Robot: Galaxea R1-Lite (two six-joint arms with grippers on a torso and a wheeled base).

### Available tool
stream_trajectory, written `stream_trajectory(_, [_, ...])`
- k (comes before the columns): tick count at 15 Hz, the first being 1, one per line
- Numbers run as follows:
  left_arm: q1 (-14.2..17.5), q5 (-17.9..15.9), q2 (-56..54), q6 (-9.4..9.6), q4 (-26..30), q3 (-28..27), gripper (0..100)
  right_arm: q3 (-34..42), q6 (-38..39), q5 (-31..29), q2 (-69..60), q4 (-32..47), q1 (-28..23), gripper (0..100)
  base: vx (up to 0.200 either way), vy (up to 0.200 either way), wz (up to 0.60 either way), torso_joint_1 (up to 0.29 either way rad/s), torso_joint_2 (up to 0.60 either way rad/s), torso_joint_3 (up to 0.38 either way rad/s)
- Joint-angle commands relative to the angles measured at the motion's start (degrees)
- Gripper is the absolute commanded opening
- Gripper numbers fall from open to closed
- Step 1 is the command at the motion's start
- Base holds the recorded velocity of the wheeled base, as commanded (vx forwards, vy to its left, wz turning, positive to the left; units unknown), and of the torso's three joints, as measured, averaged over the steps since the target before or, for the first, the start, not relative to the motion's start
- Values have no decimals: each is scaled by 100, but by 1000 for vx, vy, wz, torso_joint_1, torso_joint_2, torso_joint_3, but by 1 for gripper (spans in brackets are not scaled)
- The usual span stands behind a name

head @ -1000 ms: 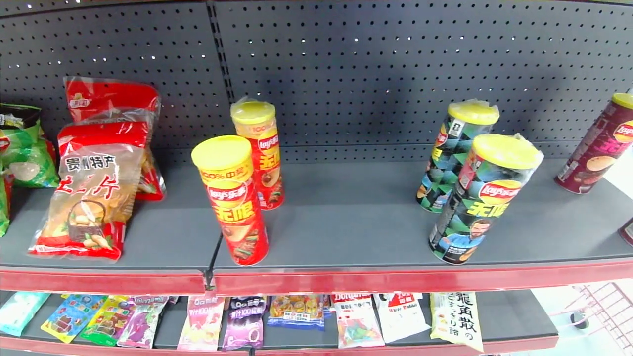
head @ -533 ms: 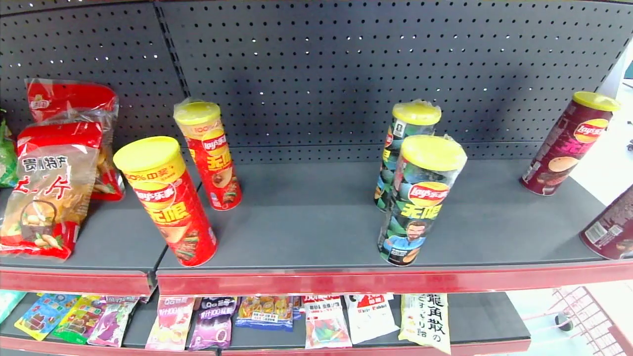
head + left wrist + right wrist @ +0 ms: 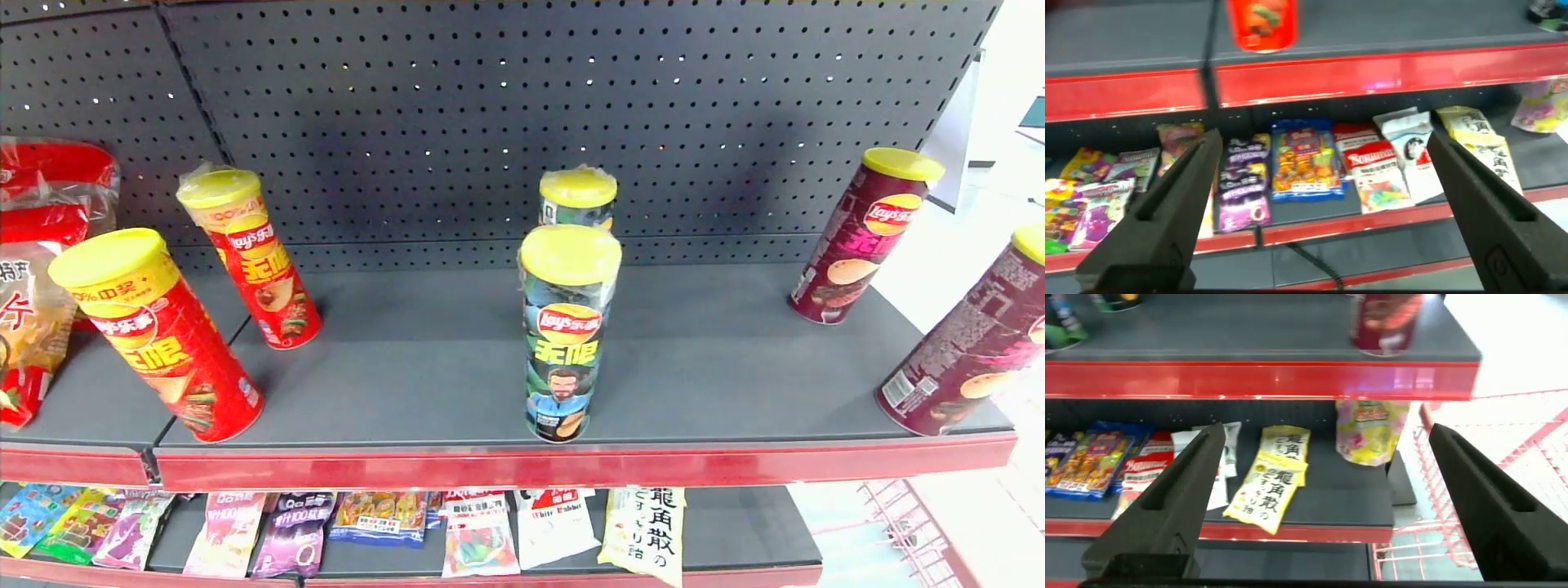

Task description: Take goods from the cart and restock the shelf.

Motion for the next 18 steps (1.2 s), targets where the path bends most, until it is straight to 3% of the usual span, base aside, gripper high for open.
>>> stream_trajectory(1, [-3, 3, 10, -4, 2, 1, 100, 0, -3, 6, 9, -1, -1, 100, 0, 0, 0, 0, 0, 0])
stream_trajectory(4, [-3, 3, 10, 5, 2, 1, 100, 0, -3, 6, 9, -1, -1, 100, 0, 0, 0, 0, 0, 0])
stream_trajectory(7, [-3, 3, 10, -4, 2, 1, 100, 0, -3, 6, 9, -1, -1, 100, -200, 0, 0, 7, 9, -2])
stream_trajectory(18, [-3, 3, 10, -4, 11, 1, 100, 0, -3, -3, 9, -1, -1, 100, 0, 0, 0, 0, 0, 0])
